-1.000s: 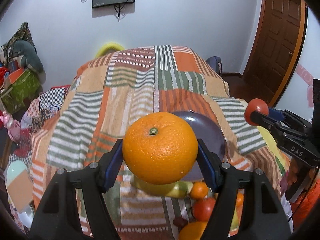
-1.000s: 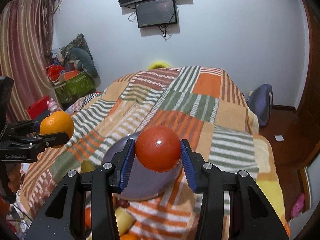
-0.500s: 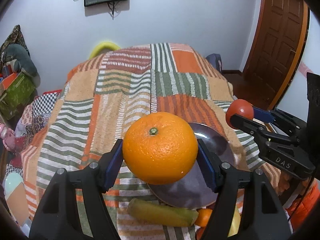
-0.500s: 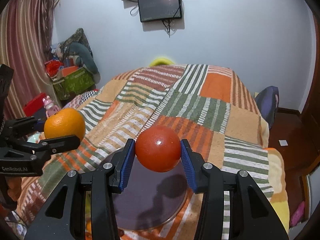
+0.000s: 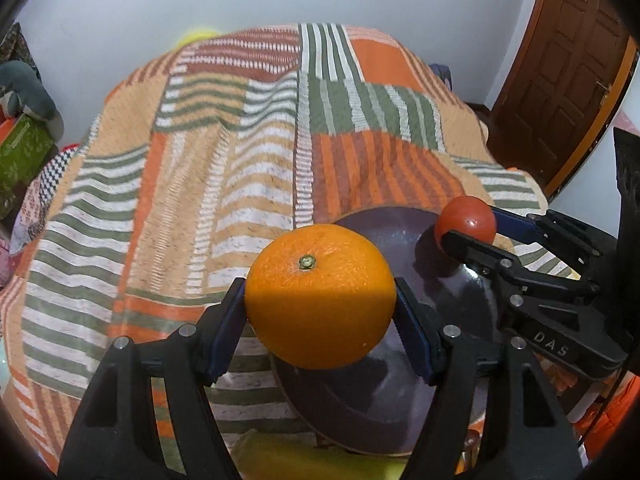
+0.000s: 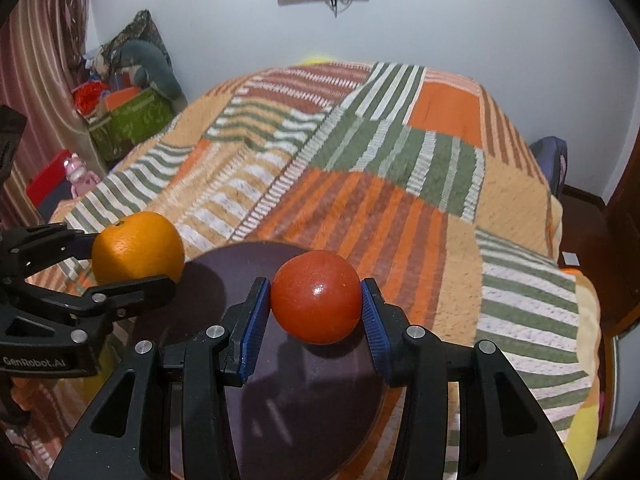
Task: Organize fruits
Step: 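Carry the orange onto the plate with the left tool while the right tool sets the tomato beside it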
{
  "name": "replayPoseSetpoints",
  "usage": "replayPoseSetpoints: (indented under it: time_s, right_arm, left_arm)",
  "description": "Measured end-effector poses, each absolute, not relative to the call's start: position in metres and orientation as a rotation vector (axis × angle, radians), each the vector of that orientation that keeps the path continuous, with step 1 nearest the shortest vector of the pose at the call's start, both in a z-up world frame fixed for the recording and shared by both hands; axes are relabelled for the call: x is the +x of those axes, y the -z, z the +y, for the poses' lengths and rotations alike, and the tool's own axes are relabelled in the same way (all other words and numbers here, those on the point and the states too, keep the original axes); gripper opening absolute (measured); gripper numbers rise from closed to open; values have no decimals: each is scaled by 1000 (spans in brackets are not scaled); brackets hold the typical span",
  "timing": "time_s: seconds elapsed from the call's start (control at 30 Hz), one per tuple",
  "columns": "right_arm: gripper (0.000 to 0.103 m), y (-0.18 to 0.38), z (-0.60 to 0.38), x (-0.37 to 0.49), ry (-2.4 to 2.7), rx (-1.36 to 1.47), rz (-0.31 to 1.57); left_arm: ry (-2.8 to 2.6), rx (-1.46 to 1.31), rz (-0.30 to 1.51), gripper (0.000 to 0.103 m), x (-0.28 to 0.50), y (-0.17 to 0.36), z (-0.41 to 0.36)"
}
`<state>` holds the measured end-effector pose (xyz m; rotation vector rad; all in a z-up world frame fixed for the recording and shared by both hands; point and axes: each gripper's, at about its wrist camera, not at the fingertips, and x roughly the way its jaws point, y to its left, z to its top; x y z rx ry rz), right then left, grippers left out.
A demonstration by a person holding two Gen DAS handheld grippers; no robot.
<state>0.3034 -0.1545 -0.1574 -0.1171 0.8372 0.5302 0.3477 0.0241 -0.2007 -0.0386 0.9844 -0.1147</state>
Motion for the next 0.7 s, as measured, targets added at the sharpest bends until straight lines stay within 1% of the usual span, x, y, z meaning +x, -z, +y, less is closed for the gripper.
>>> replayPoseSetpoints:
  time_s: [0.57, 0.63, 0.7]
  right_arm:
    - [44, 171, -143, 310, -539, -161, 876]
    - [46, 171, -142, 310, -529, -169, 878]
    - [52, 170, -143, 311, -523, -168, 883]
  left_arm:
    - [123, -29, 1053, 70, 360, 228, 21]
    - [127, -25, 1054, 70, 360, 228, 20]
    - [132, -28, 1051, 70, 358, 226, 20]
